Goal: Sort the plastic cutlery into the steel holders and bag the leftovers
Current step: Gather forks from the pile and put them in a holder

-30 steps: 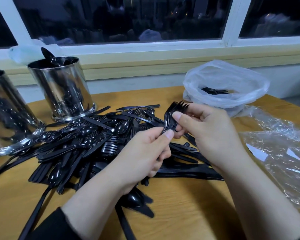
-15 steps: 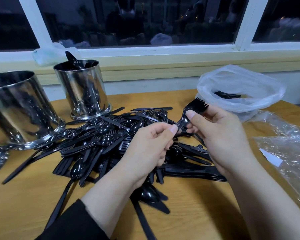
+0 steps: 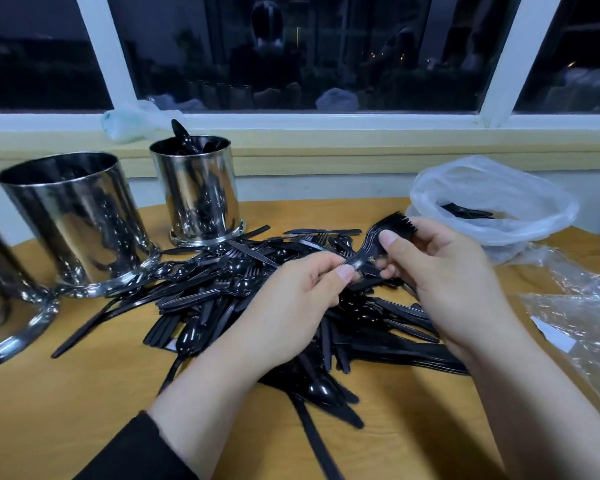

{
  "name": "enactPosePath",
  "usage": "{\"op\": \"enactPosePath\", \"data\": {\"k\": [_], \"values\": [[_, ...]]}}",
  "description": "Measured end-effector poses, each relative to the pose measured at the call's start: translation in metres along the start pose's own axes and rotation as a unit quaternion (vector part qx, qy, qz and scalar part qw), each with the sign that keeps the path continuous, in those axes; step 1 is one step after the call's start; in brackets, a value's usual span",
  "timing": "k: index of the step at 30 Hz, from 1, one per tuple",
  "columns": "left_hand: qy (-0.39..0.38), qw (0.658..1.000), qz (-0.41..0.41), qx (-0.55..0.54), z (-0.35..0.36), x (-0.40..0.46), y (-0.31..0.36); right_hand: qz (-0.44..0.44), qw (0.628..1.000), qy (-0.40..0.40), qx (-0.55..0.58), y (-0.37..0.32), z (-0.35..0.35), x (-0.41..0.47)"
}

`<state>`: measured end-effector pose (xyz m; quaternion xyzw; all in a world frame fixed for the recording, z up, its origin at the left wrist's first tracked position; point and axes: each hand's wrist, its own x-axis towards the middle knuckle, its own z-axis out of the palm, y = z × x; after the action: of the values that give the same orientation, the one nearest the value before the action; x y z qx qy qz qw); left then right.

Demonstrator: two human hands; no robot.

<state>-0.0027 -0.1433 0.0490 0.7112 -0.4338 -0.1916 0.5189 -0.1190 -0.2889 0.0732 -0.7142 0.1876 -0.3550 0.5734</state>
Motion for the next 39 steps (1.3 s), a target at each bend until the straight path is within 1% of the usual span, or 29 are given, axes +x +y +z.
{"op": "enactPosePath", "data": {"k": [4,6,10,14,16,19,21,24,28,30,33,34,35,38,39], "values": [[0.029,0.999,0.005,-0.015,-0.035,-0.028,0.002,-0.006,0.999,-0.030,-0.017,-0.016,0.035,-0.007],[0.058,0.998,-0.003,-0.033,-0.058,-0.041,0.000,-0.013,0.998,-0.056,-0.030,-0.029,0.059,-0.007],[0.155,0.984,-0.018,-0.088,-0.109,-0.063,-0.002,-0.044,0.993,-0.081,-0.070,-0.063,0.113,0.000],[0.284,0.956,-0.010,-0.079,-0.161,-0.086,-0.009,-0.104,0.985,-0.083,-0.111,-0.100,0.162,0.016],[0.315,0.947,-0.010,-0.068,-0.180,-0.096,-0.018,-0.140,0.978,-0.084,-0.127,-0.118,0.185,0.029],[0.314,0.947,-0.036,-0.054,-0.198,-0.107,-0.032,-0.202,0.965,-0.067,-0.151,-0.143,0.218,0.049],[0.306,0.949,-0.055,-0.044,-0.205,-0.111,-0.040,-0.226,0.957,-0.059,-0.173,-0.154,0.240,0.064],[0.302,0.950,-0.075,-0.028,-0.217,-0.113,-0.047,-0.239,0.947,-0.064,-0.205,-0.161,0.275,0.089],[0.325,0.940,-0.086,-0.050,-0.229,-0.112,-0.056,-0.244,0.928,-0.081,-0.269,-0.153,0.317,0.113],[0.326,0.940,-0.092,-0.046,-0.232,-0.110,-0.059,-0.236,0.912,-0.113,-0.316,-0.144,0.333,0.119],[0.321,0.941,-0.105,-0.037,-0.233,-0.109,-0.065,-0.202,0.869,-0.193,-0.409,-0.126,0.347,0.117],[0.314,0.942,-0.112,-0.033,-0.232,-0.109,-0.067,-0.192,0.865,-0.206,-0.416,-0.119,0.346,0.115],[0.307,0.944,-0.116,-0.027,-0.231,-0.108,-0.069,-0.191,0.870,-0.203,-0.408,-0.113,0.340,0.112],[0.293,0.949,-0.119,-0.009,-0.228,-0.108,-0.073,-0.222,0.898,-0.134,-0.356,-0.097,0.304,0.094],[0.289,0.950,-0.119,-0.004,-0.226,-0.108,-0.073,-0.220,0.904,-0.124,-0.346,-0.090,0.286,0.088]]}}
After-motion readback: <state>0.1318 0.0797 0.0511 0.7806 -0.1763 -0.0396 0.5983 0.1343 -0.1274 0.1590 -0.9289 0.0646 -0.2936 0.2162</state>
